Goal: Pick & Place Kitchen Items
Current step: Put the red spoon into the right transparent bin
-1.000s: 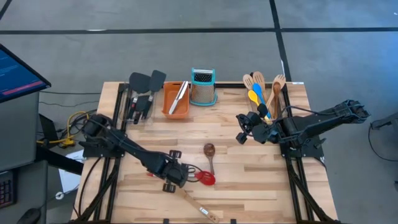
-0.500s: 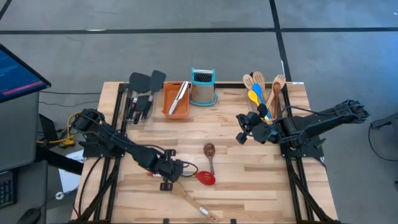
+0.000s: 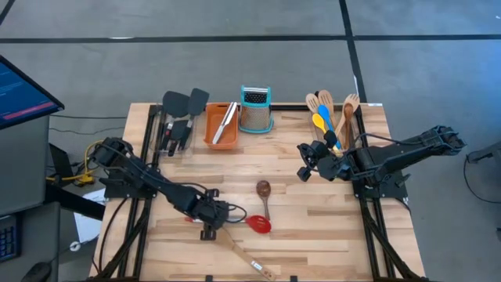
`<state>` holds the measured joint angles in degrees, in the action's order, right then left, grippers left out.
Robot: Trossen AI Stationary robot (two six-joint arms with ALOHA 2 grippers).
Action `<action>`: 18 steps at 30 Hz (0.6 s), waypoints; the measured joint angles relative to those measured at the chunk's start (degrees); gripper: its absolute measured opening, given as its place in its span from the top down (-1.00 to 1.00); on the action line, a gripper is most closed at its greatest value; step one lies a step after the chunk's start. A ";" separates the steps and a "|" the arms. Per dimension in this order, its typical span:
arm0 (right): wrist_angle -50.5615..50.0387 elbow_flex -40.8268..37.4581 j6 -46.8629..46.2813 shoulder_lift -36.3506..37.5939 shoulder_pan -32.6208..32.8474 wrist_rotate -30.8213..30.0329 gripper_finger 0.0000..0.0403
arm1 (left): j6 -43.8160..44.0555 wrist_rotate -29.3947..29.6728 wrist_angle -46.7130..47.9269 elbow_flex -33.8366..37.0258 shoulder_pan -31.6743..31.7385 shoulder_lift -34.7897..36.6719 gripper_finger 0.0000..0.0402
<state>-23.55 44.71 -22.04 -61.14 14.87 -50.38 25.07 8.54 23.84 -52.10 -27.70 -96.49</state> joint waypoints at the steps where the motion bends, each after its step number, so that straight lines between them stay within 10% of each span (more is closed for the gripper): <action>1: 0.02 0.00 0.00 0.00 -0.01 -0.01 0.99 | 0.70 -0.34 -1.44 0.89 0.00 0.00 0.14; 18: 0.02 0.00 0.00 0.00 0.00 -0.01 0.99 | 6.92 2.25 -12.07 9.44 0.24 0.39 0.34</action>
<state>-23.53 44.71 -22.04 -61.14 14.87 -50.39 31.98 10.79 11.76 -42.66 -27.46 -96.09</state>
